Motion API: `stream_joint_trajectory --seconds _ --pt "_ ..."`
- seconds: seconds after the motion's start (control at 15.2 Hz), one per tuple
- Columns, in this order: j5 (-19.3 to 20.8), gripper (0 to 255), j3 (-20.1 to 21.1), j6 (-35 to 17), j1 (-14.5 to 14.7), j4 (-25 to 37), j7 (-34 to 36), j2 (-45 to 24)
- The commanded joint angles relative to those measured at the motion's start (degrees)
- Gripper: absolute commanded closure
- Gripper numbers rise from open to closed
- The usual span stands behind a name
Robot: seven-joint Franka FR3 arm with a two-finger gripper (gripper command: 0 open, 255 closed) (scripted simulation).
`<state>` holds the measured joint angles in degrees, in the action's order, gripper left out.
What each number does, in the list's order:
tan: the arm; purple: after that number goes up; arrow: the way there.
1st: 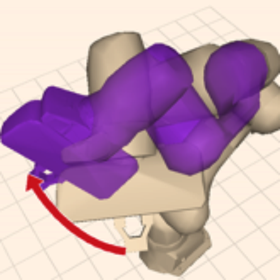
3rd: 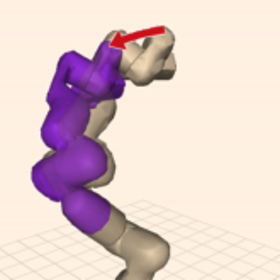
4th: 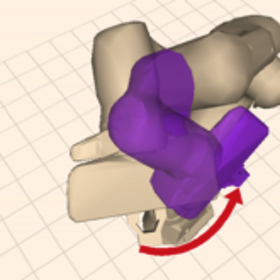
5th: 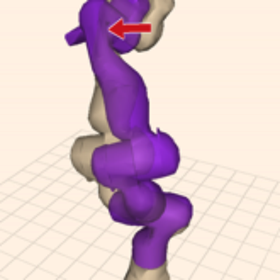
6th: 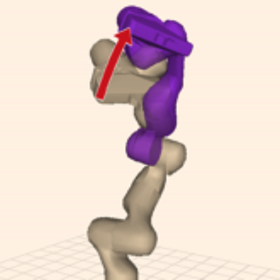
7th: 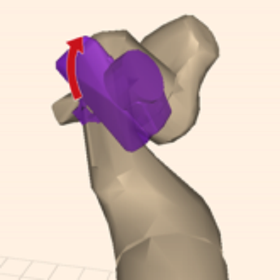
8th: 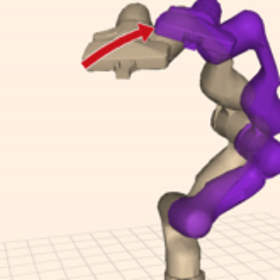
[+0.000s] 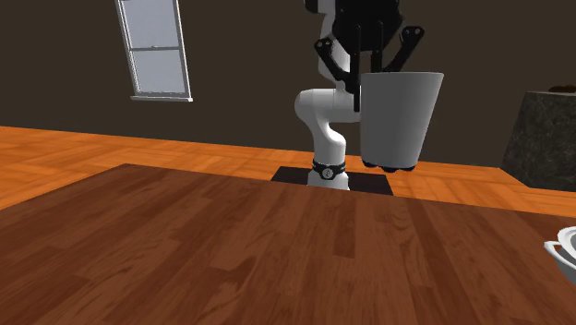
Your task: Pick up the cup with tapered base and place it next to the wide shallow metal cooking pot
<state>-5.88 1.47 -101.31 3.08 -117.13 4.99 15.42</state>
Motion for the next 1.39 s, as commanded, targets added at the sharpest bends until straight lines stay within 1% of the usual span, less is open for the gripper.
stream_joint_trajectory --seconds 0.0,0.33,0.66,0.99,1.32 --pt "-0.53 255 1.55 -0.50 1.00 -2.49 2.39 2.25" --pt "-2.38 255 5.79 -0.78 3.63 -6.61 8.50 6.78" --pt "-4.67 255 10.41 -0.93 6.35 -9.11 14.84 10.01" --pt "-7.09 255 15.36 -1.15 9.08 -10.02 21.45 11.77" --pt "-9.26 255 20.65 -1.58 11.58 -9.35 28.34 11.95"
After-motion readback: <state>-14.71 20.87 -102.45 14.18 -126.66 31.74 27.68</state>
